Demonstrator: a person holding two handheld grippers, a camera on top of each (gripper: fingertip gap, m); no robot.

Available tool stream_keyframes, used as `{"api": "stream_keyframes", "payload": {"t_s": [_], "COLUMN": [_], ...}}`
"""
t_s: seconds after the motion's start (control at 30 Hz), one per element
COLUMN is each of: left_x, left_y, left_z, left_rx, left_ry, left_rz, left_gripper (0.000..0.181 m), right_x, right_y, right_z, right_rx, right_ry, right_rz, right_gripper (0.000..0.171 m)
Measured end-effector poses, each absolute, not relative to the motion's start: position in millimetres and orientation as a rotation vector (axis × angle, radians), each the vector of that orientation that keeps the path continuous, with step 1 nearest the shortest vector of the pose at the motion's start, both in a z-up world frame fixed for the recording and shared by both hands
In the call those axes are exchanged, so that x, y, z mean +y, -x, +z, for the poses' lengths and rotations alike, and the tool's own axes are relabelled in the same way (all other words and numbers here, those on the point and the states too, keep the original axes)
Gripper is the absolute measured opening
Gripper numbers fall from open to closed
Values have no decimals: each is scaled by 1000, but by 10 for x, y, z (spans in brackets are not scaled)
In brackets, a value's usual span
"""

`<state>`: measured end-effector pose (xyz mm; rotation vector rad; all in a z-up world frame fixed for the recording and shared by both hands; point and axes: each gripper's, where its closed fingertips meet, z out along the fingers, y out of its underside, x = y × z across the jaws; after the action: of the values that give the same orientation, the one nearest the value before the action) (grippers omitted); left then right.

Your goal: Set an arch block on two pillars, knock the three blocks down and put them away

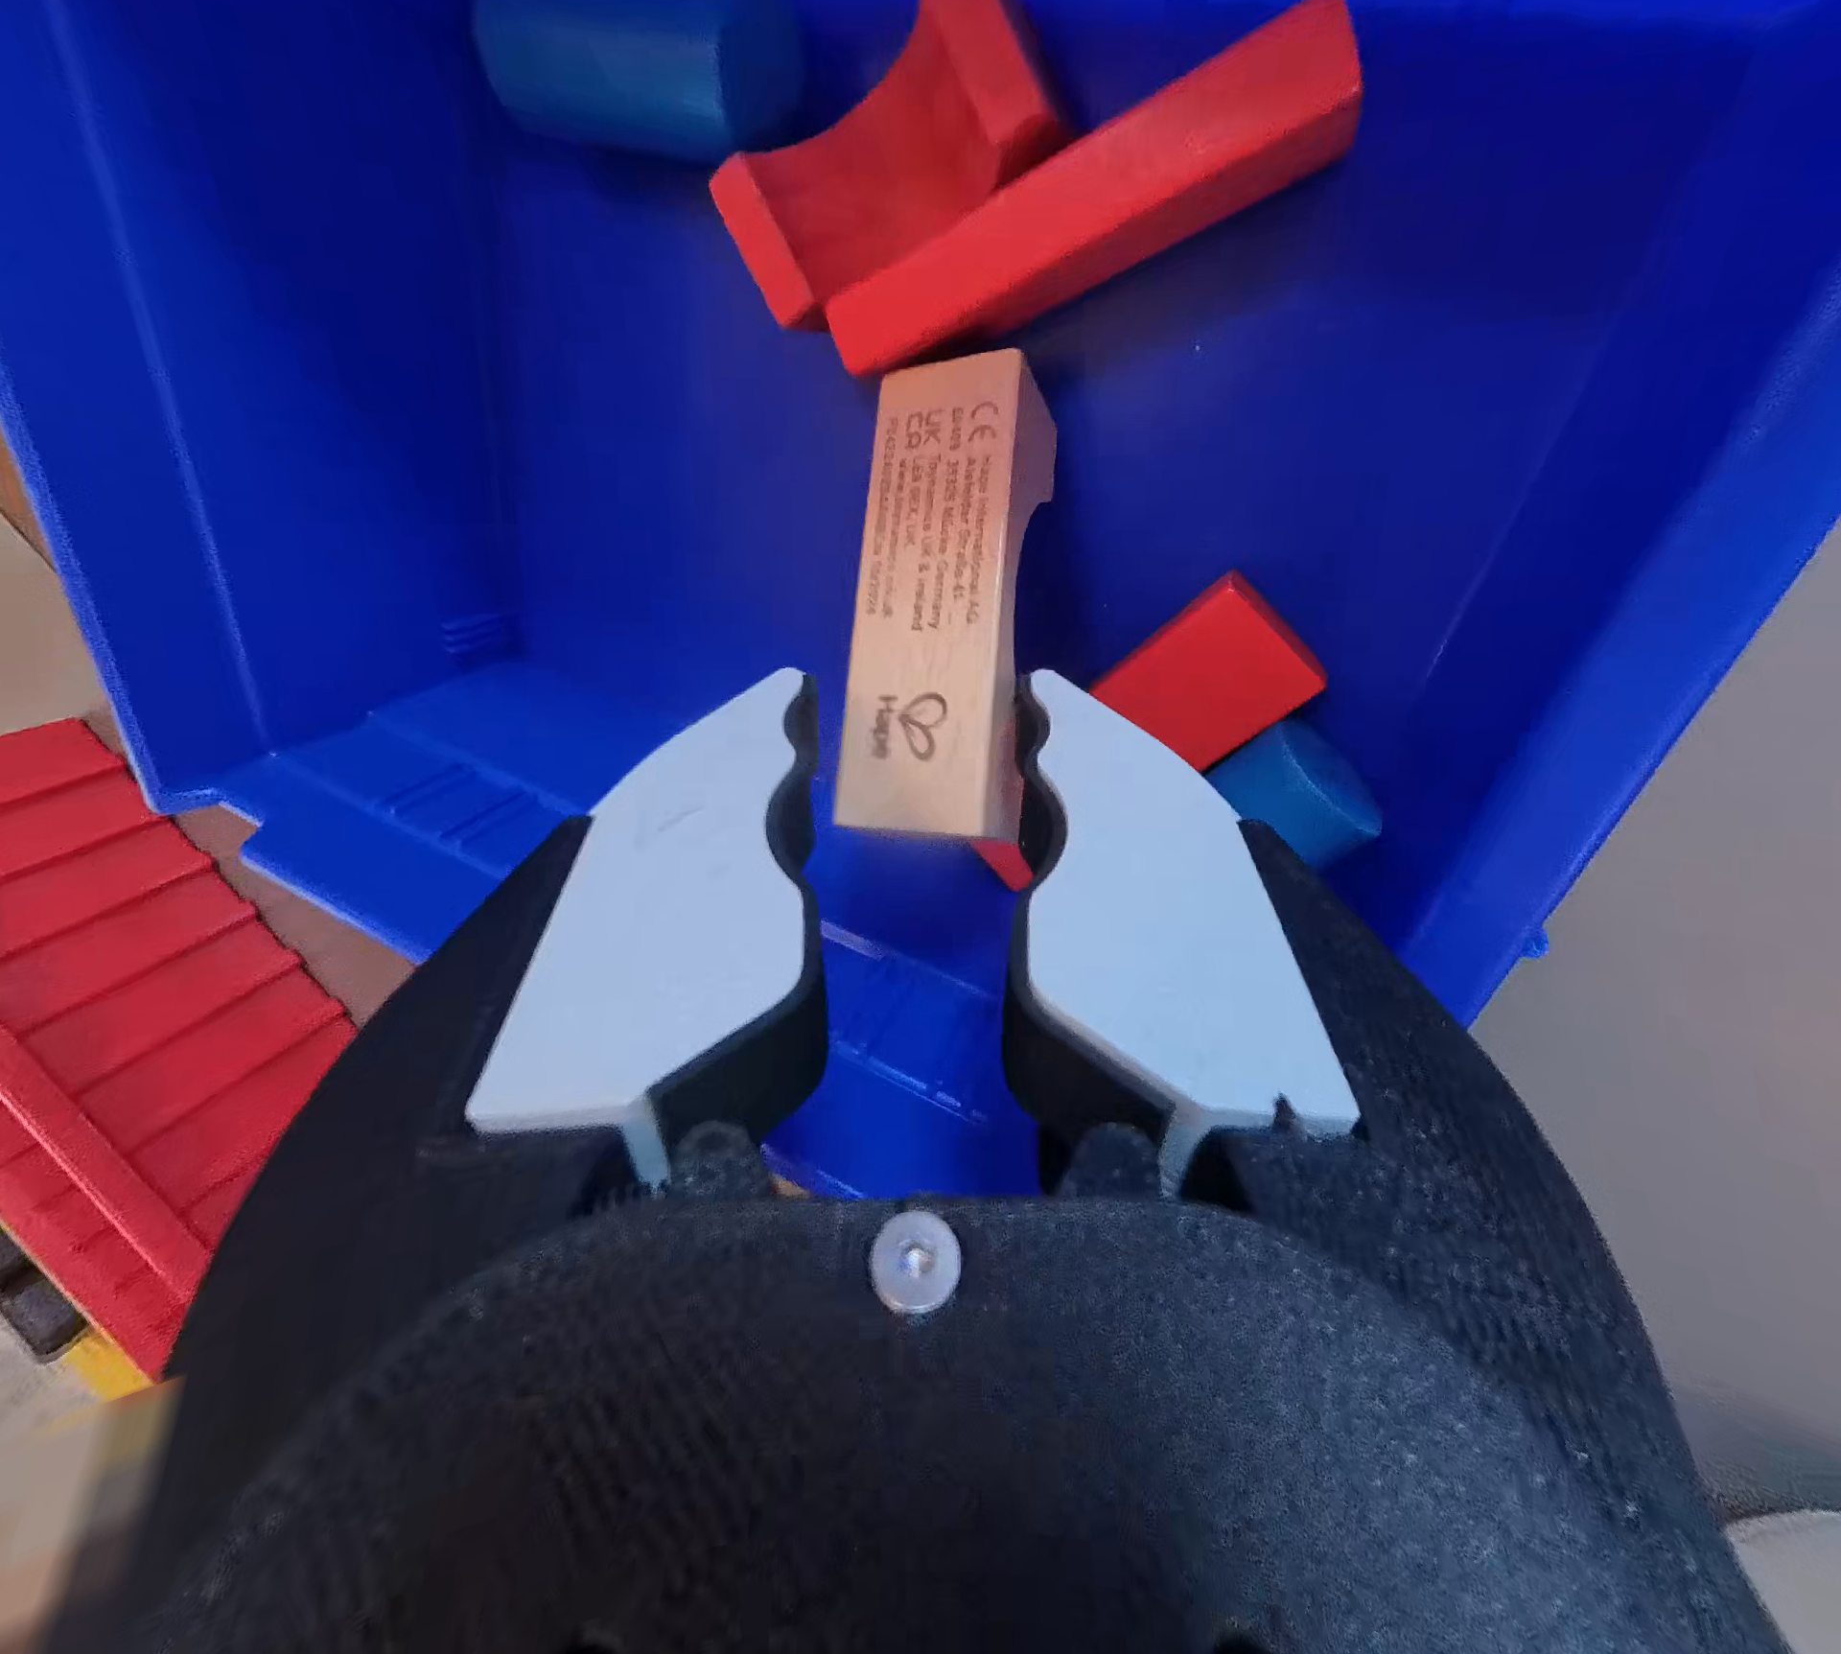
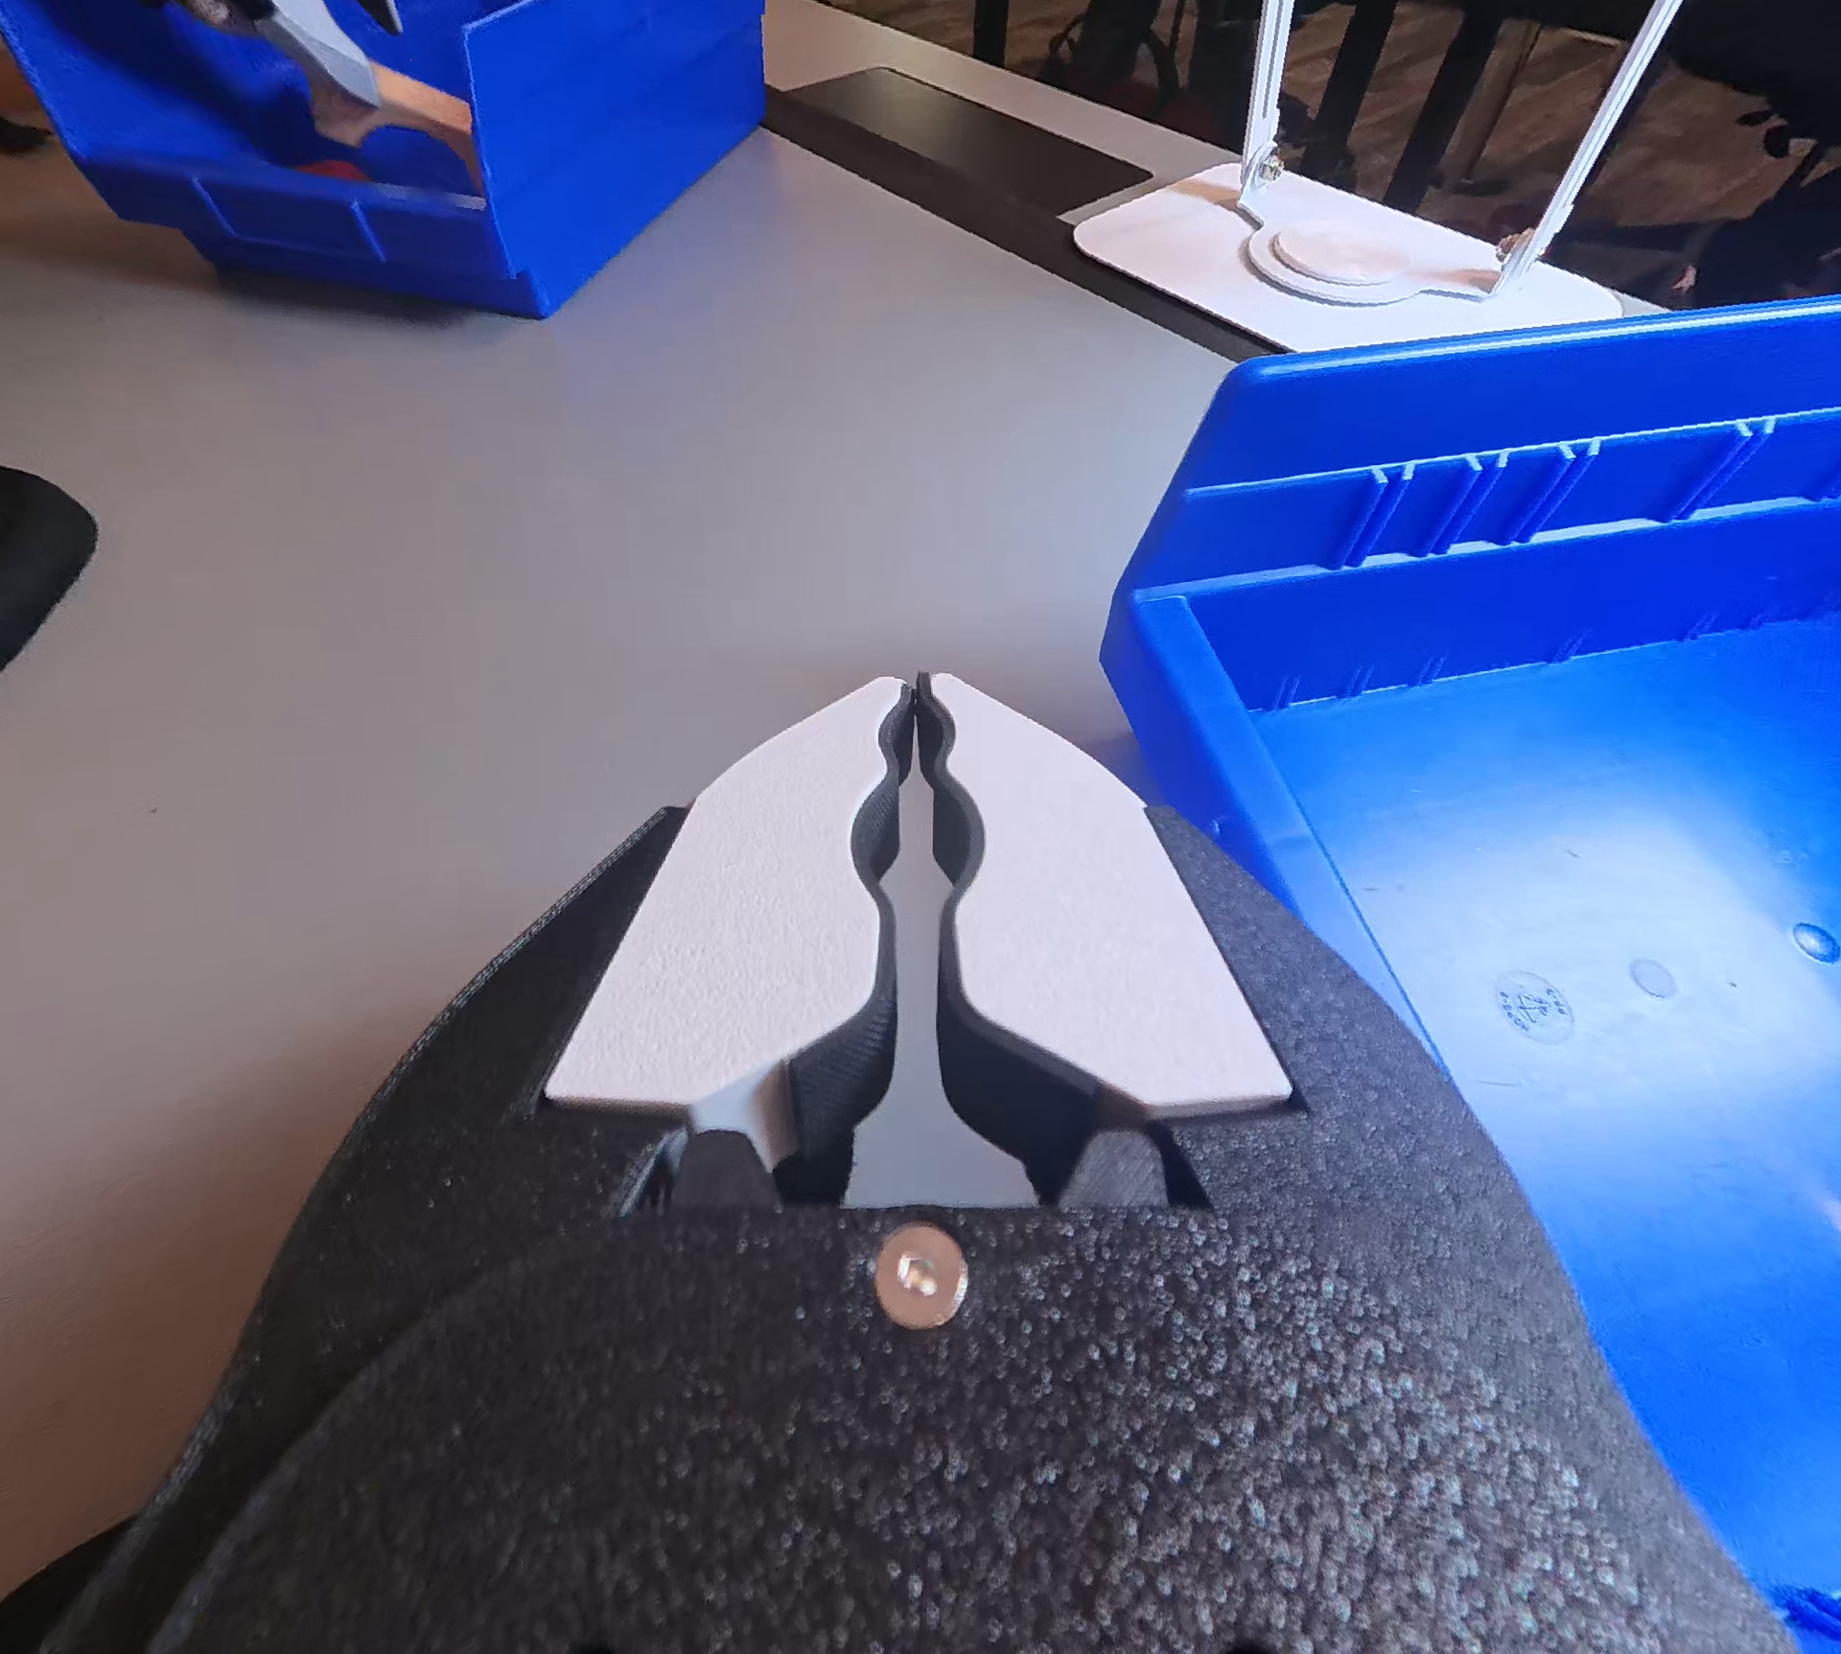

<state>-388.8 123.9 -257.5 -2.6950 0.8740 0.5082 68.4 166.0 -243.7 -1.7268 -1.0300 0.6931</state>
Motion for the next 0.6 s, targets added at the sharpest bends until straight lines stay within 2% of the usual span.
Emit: {"api": "stream_keyframes", "payload": {"t_s": [0.33, 0.53, 0.6], "left_x": [1465, 1807, 1823], "left_y": [3663, 3328, 3317], "left_z": [-2494, -2862, -3001], "left_rx": [941, 1111, 1157], "left_ry": [2527, 2411, 2427], "left_rz": [466, 436, 465], "left_gripper": [43, 49, 42], "right_x": [1658, 1648, 1647], "right_y": [-688, -684, -688], "right_z": [-2416, -2438, -2437], "right_rx": [-1026, -1041, -1043], "right_ry": [1720, 1723, 1723], "right_rz": [691, 685, 685], "right_gripper": [0, 0, 1]}}
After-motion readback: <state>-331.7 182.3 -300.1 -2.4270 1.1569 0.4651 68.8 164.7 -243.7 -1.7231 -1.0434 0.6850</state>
